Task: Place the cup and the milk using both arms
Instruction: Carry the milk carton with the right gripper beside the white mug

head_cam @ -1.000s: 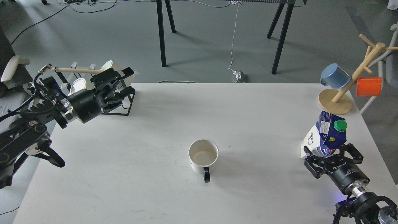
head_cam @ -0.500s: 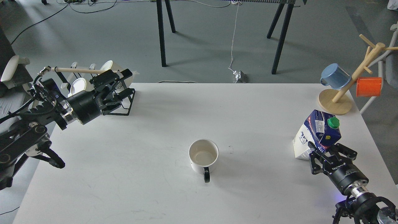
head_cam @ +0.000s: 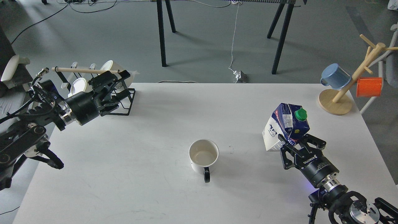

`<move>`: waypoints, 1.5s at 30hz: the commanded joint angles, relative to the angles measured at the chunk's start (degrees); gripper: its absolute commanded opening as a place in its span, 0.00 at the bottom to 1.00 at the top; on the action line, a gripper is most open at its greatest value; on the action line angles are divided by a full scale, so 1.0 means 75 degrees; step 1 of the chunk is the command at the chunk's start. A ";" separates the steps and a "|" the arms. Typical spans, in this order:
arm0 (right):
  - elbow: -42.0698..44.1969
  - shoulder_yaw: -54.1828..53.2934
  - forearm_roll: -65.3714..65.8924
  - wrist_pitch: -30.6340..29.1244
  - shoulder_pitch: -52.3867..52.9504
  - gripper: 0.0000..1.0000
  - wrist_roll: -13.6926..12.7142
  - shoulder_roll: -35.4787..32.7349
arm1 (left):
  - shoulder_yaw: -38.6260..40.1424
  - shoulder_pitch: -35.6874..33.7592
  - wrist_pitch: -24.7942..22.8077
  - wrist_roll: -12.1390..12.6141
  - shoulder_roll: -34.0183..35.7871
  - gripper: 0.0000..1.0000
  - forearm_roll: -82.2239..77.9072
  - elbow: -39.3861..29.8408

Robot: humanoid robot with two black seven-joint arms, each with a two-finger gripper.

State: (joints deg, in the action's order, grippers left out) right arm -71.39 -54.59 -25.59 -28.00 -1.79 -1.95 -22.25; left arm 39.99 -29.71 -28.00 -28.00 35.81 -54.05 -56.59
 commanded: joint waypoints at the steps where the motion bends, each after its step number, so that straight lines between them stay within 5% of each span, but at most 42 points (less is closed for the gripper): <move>1: -0.0126 0.0025 0.0504 0.0000 -0.0019 0.34 -0.0009 0.0399 | 0.0000 0.0000 0.0000 0.0000 0.0006 0.94 0.0000 0.0010; 15: -0.0032 0.0682 0.1173 0.0000 -0.0113 0.35 0.0003 0.1115 | -0.0070 -0.0012 0.0000 0.0000 0.0006 0.94 0.0000 0.0104; 32: 0.0003 0.0869 0.1220 0.0000 -0.0160 0.49 0.0003 0.1115 | -0.0141 -0.0012 0.0000 0.0000 -0.0005 0.94 0.0012 0.0104; 35: 0.0003 0.0881 0.1220 0.0000 -0.0195 0.58 0.0002 0.1103 | -0.0141 -0.0012 0.0000 0.0000 0.0006 0.94 0.0012 0.0104; 38: -0.0020 0.0904 0.1220 0.0000 -0.0242 0.97 -0.0021 0.1103 | -0.0141 -0.0012 0.0000 0.0000 0.0006 0.94 0.0012 0.0104; 45: -0.0336 0.0846 0.1220 0.0000 -0.0663 0.99 -0.0044 0.1021 | -0.0141 -0.0012 0.0000 0.0000 0.0018 0.94 0.0012 0.0104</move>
State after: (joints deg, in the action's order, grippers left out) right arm -72.51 -47.90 -16.43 -28.00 -5.30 -2.20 -14.33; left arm 38.90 -29.78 -28.00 -28.00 35.92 -53.96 -55.81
